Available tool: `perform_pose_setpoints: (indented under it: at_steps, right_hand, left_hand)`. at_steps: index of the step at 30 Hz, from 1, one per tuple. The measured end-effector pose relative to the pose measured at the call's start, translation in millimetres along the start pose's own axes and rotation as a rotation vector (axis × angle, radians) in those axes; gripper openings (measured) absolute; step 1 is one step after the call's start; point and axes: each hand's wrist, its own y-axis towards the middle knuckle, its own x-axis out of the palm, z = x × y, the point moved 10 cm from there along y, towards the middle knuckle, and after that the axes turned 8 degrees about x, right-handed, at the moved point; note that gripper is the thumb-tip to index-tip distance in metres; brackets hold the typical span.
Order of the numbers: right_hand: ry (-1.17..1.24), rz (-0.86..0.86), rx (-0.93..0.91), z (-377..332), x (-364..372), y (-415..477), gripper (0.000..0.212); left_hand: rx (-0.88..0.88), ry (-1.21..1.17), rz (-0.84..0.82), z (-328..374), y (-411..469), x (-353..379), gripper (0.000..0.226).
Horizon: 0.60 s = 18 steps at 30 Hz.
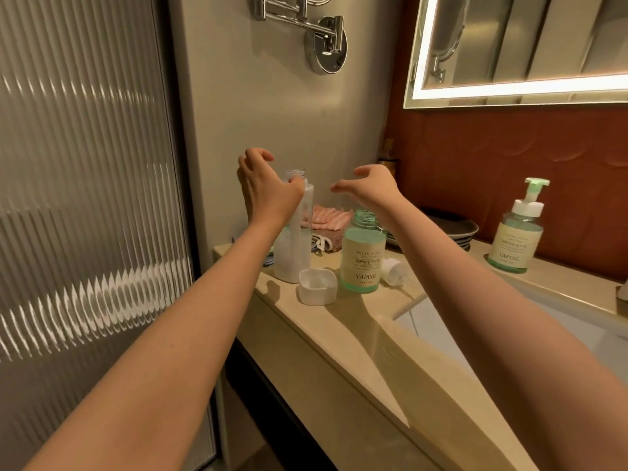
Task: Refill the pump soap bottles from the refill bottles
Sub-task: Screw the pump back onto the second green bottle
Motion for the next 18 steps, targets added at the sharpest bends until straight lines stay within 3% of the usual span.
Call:
perform_pose_setpoints:
  at_steps: [4, 12, 15, 18]
  right_hand:
    - [0.007, 0.023, -0.003, 6.7, -7.6, 0.9, 0.05]
    - [-0.011, 0.164, 0.086, 50.5, -52.6, 14.8, 0.022]
    - [-0.154, 0.153, 0.162, 83.5, -56.2, 15.7, 0.021]
    - [-0.391, -0.001, 0.273, 120.5, -35.4, 16.8, 0.022]
  left_hand:
    - [0.077, -0.035, -0.007, 8.9, -4.0, 4.9, 0.029]
    - [0.177, -0.266, -0.439, 78.3, -36.1, 86.6, 0.025]
    - [0.109, -0.199, -0.393, 64.3, -44.9, 98.9, 0.041]
    - [-0.066, -0.218, -0.491, 34.8, -57.8, 118.4, 0.071]
